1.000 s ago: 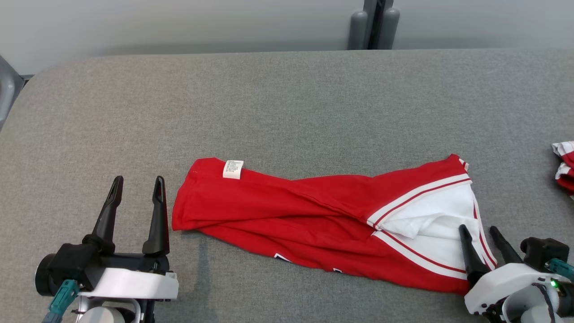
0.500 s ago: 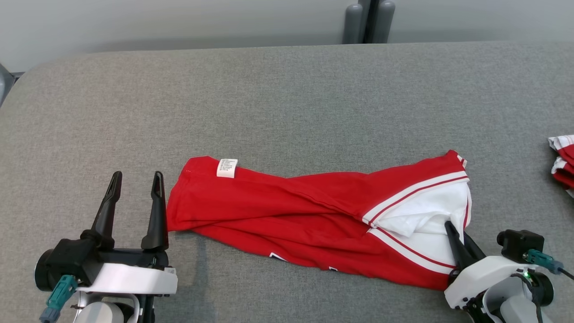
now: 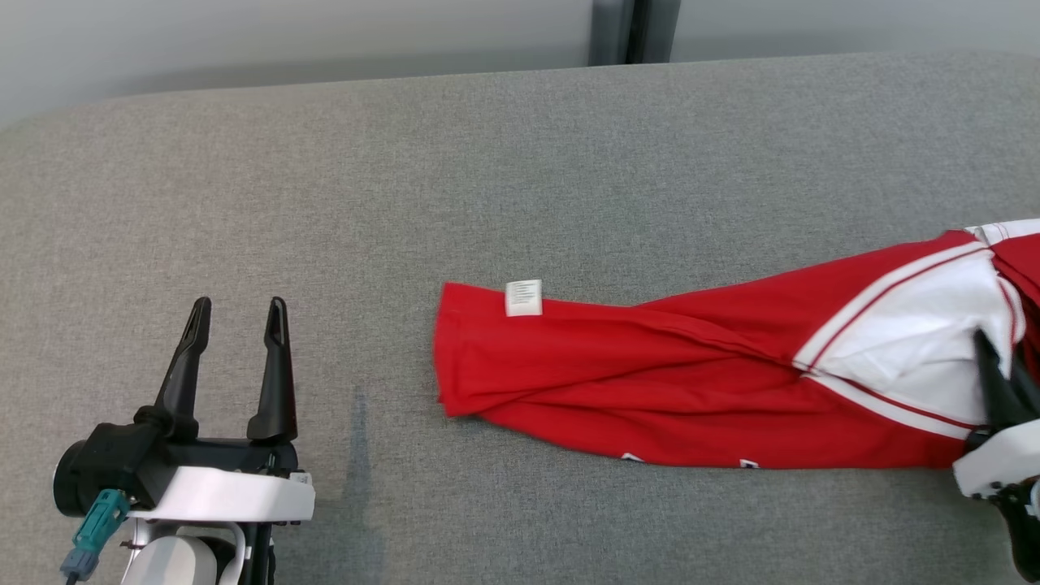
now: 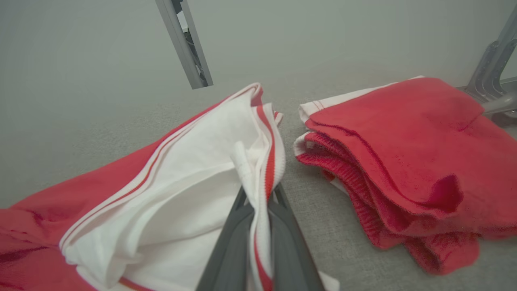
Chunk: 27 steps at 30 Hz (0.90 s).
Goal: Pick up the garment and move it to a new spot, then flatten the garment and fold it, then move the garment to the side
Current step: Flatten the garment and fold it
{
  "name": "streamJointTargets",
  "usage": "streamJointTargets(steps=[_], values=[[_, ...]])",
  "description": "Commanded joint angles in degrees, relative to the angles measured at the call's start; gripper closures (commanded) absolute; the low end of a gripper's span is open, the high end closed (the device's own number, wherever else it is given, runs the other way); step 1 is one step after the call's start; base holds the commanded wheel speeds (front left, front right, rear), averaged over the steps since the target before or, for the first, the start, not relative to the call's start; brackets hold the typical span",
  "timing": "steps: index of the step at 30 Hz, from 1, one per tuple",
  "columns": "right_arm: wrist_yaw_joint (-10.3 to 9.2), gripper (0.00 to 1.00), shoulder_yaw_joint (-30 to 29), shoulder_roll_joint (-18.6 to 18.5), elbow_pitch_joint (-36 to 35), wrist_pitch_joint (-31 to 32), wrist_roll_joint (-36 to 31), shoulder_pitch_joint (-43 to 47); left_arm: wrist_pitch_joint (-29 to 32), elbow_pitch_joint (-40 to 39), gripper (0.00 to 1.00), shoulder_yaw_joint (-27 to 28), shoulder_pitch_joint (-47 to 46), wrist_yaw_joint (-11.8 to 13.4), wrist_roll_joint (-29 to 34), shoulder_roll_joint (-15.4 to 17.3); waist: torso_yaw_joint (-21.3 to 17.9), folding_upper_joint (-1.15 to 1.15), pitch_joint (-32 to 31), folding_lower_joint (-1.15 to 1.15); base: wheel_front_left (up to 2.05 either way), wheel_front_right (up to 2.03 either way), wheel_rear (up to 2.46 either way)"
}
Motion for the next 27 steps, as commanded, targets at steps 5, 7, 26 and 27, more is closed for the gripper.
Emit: streamJointTargets(steps=[5,7,26,27], values=[[-0.02,1.00,-2.1,-1.6,4.0,-0.5,-0.2,-1.7,-0.2,0.4,0.00,0.6,-1.2,-1.0,0.7,-0.5,0.0,0.00,0.4,0.00,0.00,0.00,0.00],[-0.02,1.00,-1.6,-1.2,4.3,-0.5,0.0,-2.4,-0.2,0.5,0.00,0.8,-1.2,-1.2,0.8,-0.7,-0.1,0.00,0.5,0.00,0.00,0.00,0.00],[-0.02,1.00,8.9,14.6,-23.4,9.9,-7.1,-1.4,-0.2,1.9,0.00,1.0,0.0,-3.0,1.1,-1.9,-1.8,0.00,-2.3,0.00,0.00,0.00,0.00],[-0.02,1.00,10.1,15.3,-23.9,10.4,-7.3,-1.6,-0.2,2.0,0.00,0.9,-0.1,-3.2,1.1,-2.0,-1.6,0.00,-2.4,0.00,0.00,0.00,0.00]])
